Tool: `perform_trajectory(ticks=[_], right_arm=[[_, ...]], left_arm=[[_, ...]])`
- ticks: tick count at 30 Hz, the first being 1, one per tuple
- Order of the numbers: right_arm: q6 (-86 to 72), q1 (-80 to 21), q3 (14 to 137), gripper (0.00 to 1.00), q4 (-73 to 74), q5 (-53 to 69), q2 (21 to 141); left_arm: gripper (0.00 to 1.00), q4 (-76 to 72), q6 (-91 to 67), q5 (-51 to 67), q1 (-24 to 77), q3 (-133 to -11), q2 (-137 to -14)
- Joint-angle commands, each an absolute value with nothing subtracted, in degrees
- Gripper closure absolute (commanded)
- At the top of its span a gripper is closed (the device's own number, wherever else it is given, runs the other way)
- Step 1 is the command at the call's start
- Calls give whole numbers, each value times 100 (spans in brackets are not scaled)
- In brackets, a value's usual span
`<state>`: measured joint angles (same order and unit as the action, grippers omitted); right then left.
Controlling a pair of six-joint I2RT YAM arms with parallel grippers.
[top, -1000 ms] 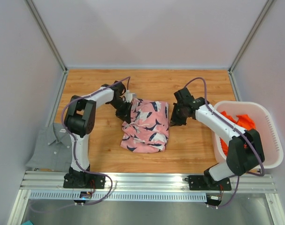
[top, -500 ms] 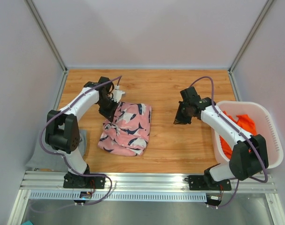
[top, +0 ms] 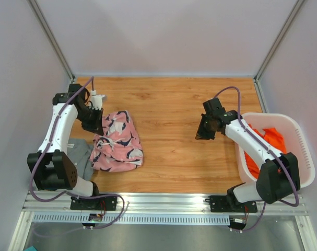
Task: Fold and stack the mixed laundry pile
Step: Pick up the shorts at the center of the board, then place the shorts at the corner of the board.
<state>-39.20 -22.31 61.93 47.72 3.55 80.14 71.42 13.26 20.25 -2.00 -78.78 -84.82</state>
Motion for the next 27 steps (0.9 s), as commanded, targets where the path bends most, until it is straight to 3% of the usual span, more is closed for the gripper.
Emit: perform_trajectory(ticks=[1,8,15,27], right_arm=[[-3938,-2197,6249,94,4658,378,7989],[-3937,-2197,6407,94,4694,404,8077],[-3955,-2188,6284,94,4641,413,8051],[-3920,-2188,6240,94,4412,615,8288]], left_arm=[[100,7541,1301,2407,-667,-7997,-8262],[100,8041,1195,3006,-1422,-8411,-8244],[100,8586,1792,2918,-3082,-8498,-8016],[100,9509,2820,2558,-4753,-8781,-7647]])
